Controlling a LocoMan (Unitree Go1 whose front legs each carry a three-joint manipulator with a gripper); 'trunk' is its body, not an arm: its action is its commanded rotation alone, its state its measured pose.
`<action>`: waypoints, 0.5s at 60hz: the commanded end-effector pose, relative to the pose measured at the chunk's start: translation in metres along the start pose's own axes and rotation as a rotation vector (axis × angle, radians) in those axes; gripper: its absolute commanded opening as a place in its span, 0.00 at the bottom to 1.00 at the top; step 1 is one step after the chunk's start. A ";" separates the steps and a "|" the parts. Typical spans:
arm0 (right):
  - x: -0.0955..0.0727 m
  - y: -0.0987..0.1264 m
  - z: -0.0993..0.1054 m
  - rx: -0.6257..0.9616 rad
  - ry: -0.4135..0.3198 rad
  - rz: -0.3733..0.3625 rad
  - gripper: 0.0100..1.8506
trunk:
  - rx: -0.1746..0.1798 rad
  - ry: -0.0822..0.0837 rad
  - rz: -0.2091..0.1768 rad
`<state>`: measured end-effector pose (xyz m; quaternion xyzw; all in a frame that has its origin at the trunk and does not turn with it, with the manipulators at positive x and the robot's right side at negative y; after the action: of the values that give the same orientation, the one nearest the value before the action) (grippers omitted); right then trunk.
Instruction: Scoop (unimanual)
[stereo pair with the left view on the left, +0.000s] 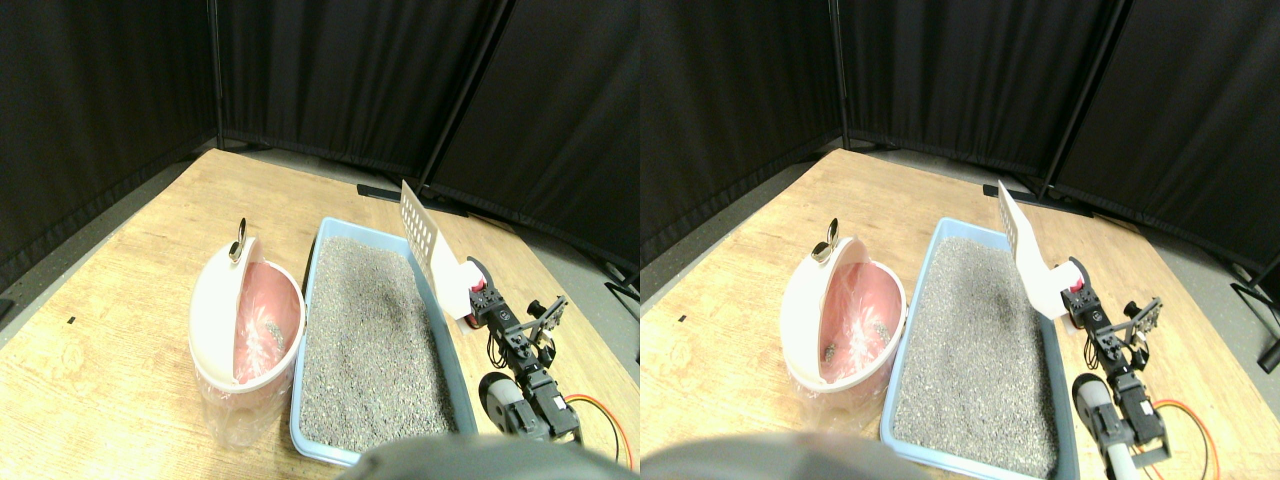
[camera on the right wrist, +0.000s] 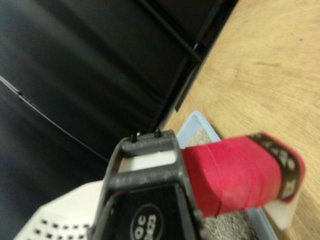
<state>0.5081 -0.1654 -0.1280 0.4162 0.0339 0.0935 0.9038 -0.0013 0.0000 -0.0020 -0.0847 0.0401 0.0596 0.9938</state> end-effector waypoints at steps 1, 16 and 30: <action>-0.001 0.011 0.008 -0.121 -0.058 0.105 0.02 | -0.003 0.004 0.018; 0.000 0.018 0.015 -0.387 -0.061 0.155 0.02 | -0.003 0.002 0.019; 0.001 0.023 0.016 -0.450 -0.050 0.146 0.02 | -0.009 -0.004 0.028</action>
<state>0.5093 -0.1654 -0.1114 0.2106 -0.0184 0.1410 0.9672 -0.0011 0.0004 -0.0019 -0.0868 0.0388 0.0634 0.9934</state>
